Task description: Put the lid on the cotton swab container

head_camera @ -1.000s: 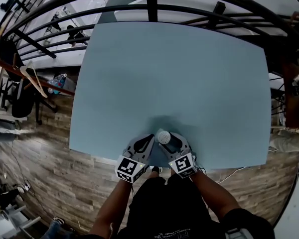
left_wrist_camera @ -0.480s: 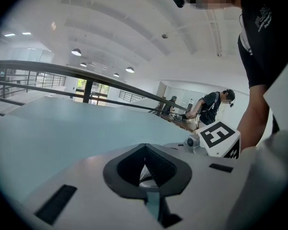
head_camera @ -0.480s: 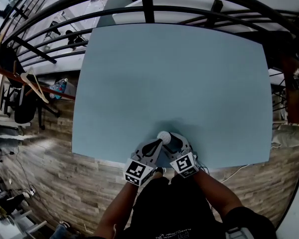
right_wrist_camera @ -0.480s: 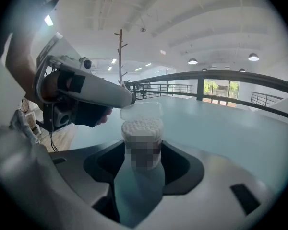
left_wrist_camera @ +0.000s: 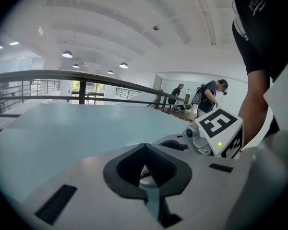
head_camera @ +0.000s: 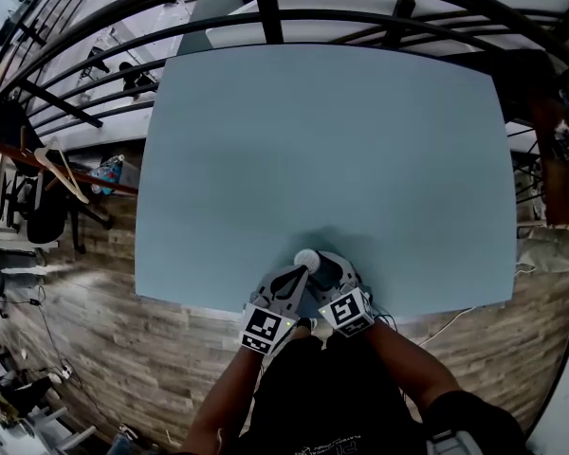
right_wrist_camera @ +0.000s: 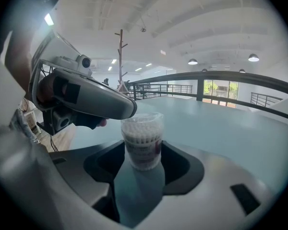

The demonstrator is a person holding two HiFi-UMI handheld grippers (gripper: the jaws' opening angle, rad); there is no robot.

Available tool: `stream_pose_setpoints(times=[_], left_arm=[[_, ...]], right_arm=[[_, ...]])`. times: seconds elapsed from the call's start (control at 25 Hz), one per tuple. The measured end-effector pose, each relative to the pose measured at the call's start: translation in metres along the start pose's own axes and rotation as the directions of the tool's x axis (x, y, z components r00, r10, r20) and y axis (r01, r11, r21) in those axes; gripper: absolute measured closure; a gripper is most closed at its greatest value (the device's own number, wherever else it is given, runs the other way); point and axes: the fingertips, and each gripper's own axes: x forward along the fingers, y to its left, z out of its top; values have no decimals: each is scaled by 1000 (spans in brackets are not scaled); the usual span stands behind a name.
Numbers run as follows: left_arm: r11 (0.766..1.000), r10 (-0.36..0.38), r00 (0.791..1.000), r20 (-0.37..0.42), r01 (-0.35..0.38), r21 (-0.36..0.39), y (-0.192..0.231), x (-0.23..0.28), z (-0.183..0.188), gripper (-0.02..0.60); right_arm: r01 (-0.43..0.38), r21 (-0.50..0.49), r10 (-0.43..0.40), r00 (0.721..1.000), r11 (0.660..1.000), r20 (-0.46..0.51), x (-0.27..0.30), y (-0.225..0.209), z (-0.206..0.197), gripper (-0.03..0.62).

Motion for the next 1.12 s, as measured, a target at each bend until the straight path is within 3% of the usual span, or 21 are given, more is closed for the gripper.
stream_pose_setpoints(times=[0.24, 0.6, 0.84, 1.12], left_arm=[[999, 27, 999, -41, -25, 41, -2, 2, -6, 571], [1000, 24, 999, -41, -24, 3, -2, 4, -6, 571], [996, 47, 998, -52, -43, 78, -5, 5, -7, 571], [996, 59, 995, -84, -53, 71, -3, 6, -8, 572]], right_arm=[[-1, -2, 1, 1000, 1000, 1, 1, 0, -1, 347], [-1, -1, 1, 1000, 1000, 0, 0, -1, 0, 347], [3, 2, -3, 1000, 1000, -5, -2, -2, -1, 347], [3, 2, -3, 1000, 1000, -10, 1, -1, -1, 347]])
